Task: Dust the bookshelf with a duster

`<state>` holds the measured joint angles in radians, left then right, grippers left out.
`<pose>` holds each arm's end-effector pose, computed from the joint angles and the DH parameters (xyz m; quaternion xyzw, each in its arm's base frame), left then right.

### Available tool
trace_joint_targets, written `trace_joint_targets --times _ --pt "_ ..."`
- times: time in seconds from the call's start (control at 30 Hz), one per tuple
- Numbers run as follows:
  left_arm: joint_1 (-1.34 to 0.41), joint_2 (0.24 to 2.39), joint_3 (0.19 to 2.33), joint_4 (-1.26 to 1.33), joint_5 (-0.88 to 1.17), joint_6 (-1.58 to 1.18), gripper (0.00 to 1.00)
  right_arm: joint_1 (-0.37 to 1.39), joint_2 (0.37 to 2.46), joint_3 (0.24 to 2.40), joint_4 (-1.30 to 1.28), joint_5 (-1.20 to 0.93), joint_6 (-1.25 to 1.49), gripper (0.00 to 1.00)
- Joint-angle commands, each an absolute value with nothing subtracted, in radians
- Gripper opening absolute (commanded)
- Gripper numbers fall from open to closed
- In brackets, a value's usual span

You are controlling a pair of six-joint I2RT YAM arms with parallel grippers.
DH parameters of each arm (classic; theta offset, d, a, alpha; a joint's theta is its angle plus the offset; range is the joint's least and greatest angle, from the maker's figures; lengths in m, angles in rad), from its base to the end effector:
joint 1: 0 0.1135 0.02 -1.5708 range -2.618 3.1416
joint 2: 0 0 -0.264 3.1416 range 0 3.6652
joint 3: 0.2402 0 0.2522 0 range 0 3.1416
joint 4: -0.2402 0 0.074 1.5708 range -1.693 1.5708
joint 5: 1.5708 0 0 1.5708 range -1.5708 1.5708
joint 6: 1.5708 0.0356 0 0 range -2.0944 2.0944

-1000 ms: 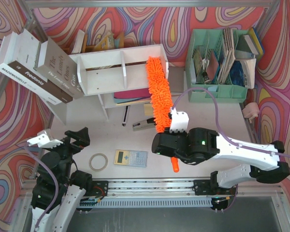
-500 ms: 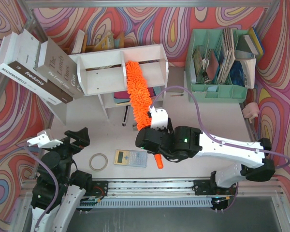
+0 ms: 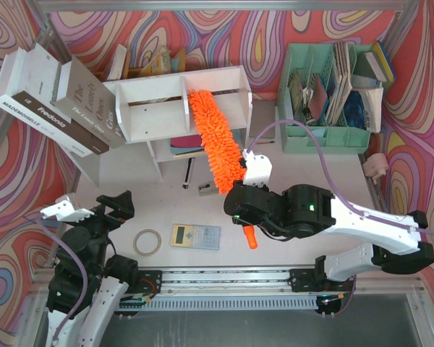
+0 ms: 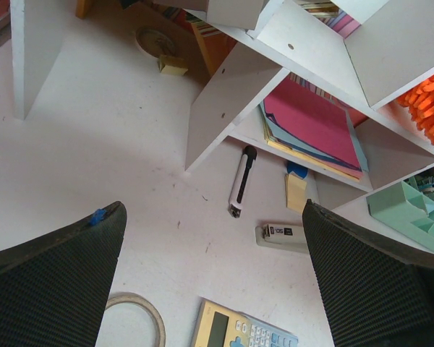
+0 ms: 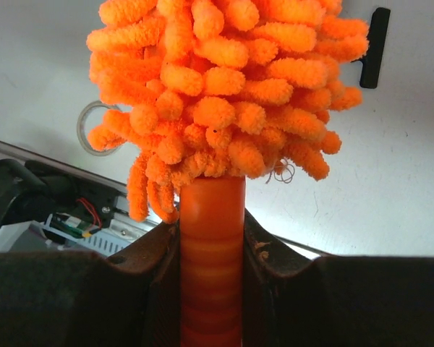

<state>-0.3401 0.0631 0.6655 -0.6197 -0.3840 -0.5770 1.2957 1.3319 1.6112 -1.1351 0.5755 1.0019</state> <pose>0.0340 0.0021 0.3165 -0.2155 0.6794 -0.1825 0.6772 0.0851 0.2301 0.4168 -0.0332 0.9031 0.1972 0.3800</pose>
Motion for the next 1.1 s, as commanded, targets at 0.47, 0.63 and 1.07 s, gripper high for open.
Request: trace_joint_targets --times 0.47,0.63,1.07 --pt "-0.336 0.064 0.652 -0.615 -0.396 -0.584 0.98 1.297 1.262 1.699 -1.059 0.703 0.927 0.0" --pt "-0.334 0.063 0.653 -0.616 -0.397 -0.583 0.98 1.296 1.276 1.709 -1.088 0.689 0.936 0.0" --pt "-0.33 0.066 0.653 -0.614 -0.394 -0.584 0.98 1.296 1.182 1.599 -1.147 0.668 1.037 0.0"
